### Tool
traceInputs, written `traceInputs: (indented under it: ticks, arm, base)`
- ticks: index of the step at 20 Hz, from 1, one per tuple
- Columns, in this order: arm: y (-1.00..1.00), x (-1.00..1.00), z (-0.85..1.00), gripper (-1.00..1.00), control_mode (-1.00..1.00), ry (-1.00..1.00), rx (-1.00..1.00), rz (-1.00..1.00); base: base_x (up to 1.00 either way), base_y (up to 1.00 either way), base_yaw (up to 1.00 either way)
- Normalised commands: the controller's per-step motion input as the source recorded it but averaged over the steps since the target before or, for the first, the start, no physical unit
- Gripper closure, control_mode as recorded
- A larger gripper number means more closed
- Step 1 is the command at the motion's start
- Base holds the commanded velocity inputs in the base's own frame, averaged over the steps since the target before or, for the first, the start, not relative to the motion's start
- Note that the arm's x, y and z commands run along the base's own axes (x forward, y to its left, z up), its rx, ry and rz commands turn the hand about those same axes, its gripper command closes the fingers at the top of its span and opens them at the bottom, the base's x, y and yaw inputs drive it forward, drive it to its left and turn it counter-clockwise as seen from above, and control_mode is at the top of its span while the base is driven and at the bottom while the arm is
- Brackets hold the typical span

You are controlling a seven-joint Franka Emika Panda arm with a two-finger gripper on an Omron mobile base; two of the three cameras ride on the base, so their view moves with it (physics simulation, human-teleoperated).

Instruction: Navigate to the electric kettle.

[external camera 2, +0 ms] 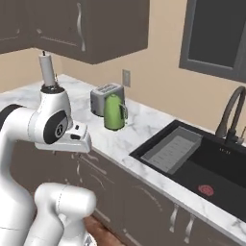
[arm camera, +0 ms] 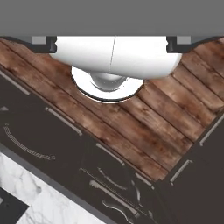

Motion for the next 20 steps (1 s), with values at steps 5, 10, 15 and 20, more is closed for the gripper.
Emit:
traceInputs:
  ticks: [5, 10, 15, 20]
  arm:
    - [0.0, 0.0, 0.0, -1.0, 1.0, 0.0, 0.0, 0.0]
    - [0.0, 0.0, 0.0, -1.0, 1.0, 0.0, 0.0, 0.0]
    - [0.0, 0.0, 0.0, -1.0, 1.0, 0.0, 0.0, 0.0]
    - [0.0, 0.0, 0.0, -1.0, 1.0, 0.0, 0.0, 0.0]
  base:
    - [0.49, 0.35, -0.3]
    - [0.48, 0.47, -0.3]
    - [0.47, 0.48, -0.29]
    - [0.5, 0.41, -0.28]
